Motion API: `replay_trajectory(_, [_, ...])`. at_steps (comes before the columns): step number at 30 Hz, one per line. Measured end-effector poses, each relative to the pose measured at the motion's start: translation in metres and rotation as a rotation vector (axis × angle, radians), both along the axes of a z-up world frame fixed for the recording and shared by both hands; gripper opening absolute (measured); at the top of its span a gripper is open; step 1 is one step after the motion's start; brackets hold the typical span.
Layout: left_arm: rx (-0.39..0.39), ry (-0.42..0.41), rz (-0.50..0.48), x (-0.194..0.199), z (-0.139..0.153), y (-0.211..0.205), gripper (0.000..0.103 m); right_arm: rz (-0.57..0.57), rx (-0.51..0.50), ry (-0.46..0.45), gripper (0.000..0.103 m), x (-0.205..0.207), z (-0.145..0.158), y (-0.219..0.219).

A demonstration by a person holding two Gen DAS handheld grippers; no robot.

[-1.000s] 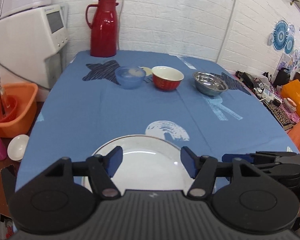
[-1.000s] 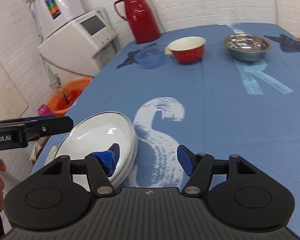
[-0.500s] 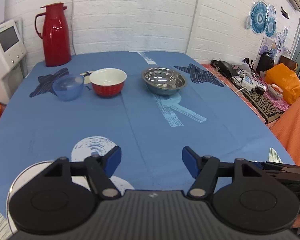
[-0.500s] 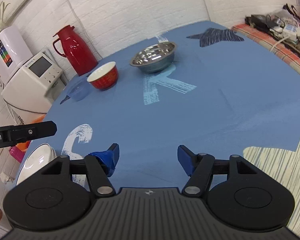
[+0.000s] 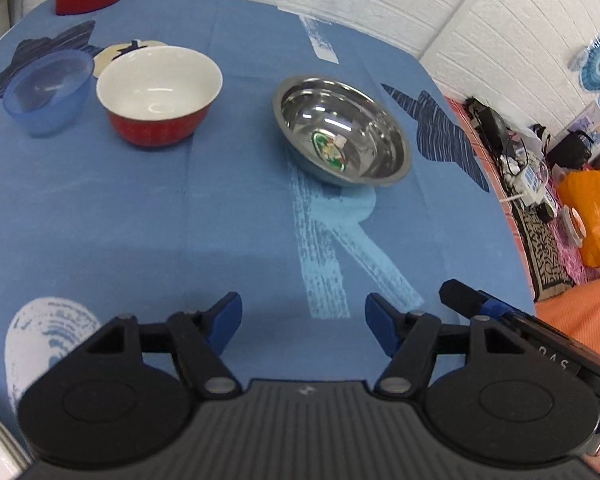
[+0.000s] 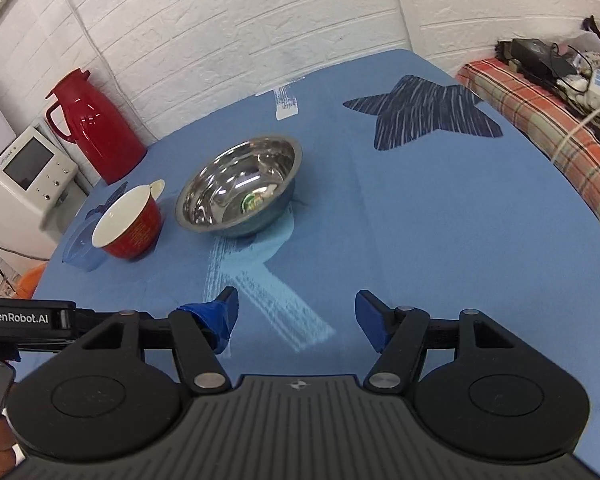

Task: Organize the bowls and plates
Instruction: 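Move the right tool to the steel bowl and close it on the rim, then grip the steel bowl rim with the left tool while the right tool lifts it toward the plates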

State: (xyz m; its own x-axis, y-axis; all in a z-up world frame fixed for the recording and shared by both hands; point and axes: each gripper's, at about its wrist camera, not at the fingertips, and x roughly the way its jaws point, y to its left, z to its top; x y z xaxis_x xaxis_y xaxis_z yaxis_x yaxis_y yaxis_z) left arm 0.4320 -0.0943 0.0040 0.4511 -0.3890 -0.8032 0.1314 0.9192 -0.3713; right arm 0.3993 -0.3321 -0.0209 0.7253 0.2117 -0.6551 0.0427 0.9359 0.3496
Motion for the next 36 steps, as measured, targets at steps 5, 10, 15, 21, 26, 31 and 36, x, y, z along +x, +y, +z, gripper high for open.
replay_trajectory(5, [-0.077,-0.029,0.170,0.046,0.008,-0.005,0.068,-0.003,-0.068,-0.048,0.051,0.073,0.014,0.005])
replay_trajectory(10, [-0.071,-0.014,0.297,0.073,-0.007,-0.011,0.068,0.041,-0.232,0.019,0.051,0.138,0.003,0.024])
replay_trajectory(15, [-0.038,0.006,0.356,0.094,-0.026,-0.025,0.068,0.090,-0.334,0.080,0.051,0.165,-0.018,0.034])
replay_trajectory(21, [-0.009,-0.017,0.379,0.104,-0.033,-0.026,0.068,0.109,-0.357,0.077,0.050,0.174,-0.026,0.040])
replay_trajectory(26, [0.043,-0.024,0.334,0.109,-0.032,-0.030,0.033,0.137,-0.331,0.048,0.023,0.166,-0.024,0.041])
replay_trajectory(31, [0.034,-0.019,0.253,0.098,-0.024,-0.031,0.011,0.176,-0.360,0.063,0.016,0.140,-0.018,0.050])
replay_trajectory(36, [0.056,-0.064,0.129,0.040,-0.003,-0.022,0.011,0.201,-0.322,0.048,0.017,0.079,-0.005,0.052])
